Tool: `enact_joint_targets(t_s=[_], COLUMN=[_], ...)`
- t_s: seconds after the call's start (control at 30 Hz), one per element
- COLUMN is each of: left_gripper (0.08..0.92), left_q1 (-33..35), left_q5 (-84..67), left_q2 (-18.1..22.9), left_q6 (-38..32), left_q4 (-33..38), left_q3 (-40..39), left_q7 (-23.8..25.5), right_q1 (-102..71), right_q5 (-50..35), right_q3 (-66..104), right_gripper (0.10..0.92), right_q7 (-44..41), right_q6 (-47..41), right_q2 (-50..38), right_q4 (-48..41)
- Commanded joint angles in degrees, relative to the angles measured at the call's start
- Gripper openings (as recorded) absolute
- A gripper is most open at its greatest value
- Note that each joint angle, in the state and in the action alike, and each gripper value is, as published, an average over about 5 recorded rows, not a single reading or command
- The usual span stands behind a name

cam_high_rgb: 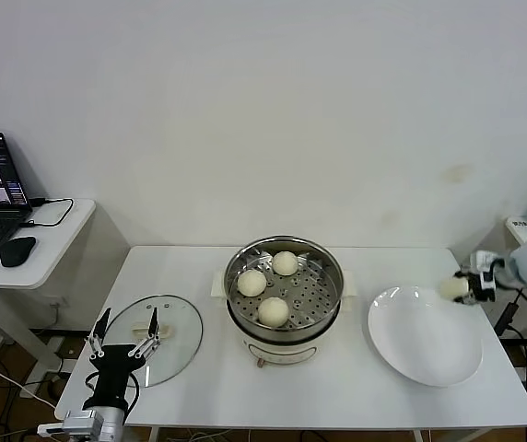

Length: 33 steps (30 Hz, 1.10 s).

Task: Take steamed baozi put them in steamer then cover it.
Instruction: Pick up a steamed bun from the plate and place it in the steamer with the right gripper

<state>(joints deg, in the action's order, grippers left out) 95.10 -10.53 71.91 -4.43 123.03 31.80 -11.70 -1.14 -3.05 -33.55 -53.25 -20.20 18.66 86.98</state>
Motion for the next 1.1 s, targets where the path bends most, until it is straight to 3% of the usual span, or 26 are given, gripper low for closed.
enact_joint_targets(t_s=[0.03,0.2,0.4,1.1], left_gripper=[0.823,0.823,0.823,0.823], left_q1=[-0.21,-0.24,-0.13,0.14], left_q5=[0.04,0.06,0.2,-0.02], left_q2=[-0.26,-0.16,0.57,1.0], left_q6=[0.1,0.08,-0.01,-0.05], left_q4=[0.08,0.26,0.72,1.21], left_q3=[-0.16,-0.24,-0.31,0.71], left_q7=[0.03,0.02,-0.03,-0.1], right_q1=[26.99,38.36,39.1,22.25], right_q5=[-17.43,-26.63,-34.69,-27.05], right_q3=[-18.29,-28.66,-33.53,-34.62], right_gripper=[0.551,0.551,0.551,0.552], right_q7=[2.45,7.79,15.72,19.97], right_q6=[-9.54,-14.57,-21.04,-21.43], right_q2=[-0.18,5.87,15.69,29.16], right_q4=[13.76,17.49,18.04,5.82])
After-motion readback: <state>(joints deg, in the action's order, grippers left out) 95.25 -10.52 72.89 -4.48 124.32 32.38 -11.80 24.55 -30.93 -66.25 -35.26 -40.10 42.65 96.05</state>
